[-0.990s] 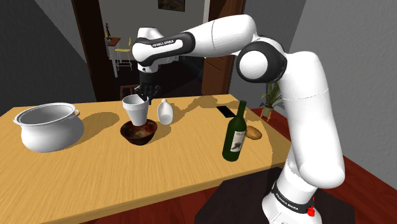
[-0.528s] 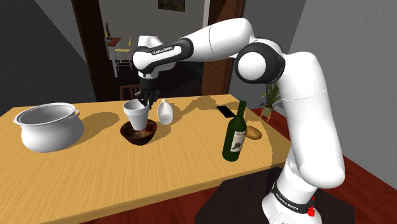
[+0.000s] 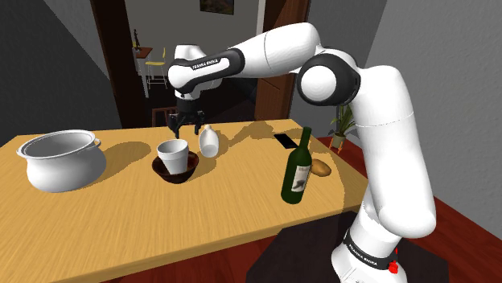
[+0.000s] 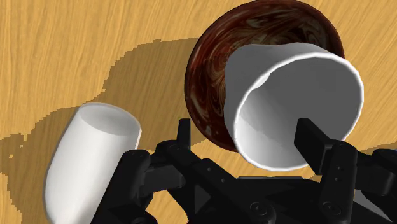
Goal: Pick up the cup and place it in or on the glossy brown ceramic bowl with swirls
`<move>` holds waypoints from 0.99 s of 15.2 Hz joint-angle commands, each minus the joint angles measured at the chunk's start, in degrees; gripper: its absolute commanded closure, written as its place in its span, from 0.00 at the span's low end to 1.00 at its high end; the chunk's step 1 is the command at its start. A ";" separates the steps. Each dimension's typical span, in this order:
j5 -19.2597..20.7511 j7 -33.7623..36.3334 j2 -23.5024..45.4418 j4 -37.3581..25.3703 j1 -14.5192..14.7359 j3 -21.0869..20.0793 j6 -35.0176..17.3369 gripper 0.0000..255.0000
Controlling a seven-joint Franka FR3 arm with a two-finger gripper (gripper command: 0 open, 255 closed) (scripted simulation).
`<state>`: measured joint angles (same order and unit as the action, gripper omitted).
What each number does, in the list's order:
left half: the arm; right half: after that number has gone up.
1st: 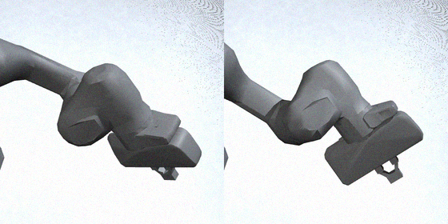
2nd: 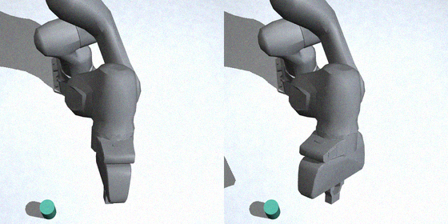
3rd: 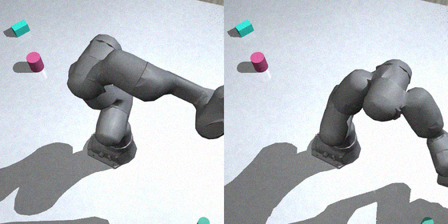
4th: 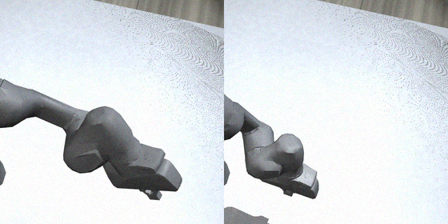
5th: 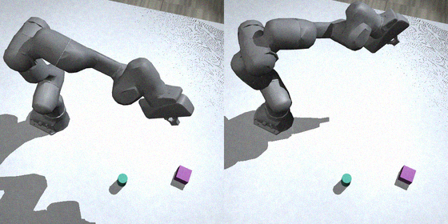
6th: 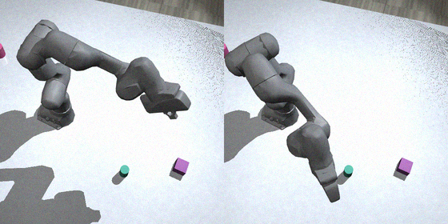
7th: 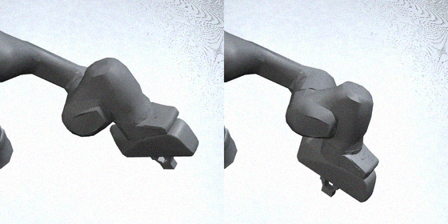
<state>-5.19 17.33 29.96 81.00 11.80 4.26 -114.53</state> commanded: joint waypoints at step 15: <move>0.24 0.20 -1.82 -4.45 -0.20 0.16 6.26 0.00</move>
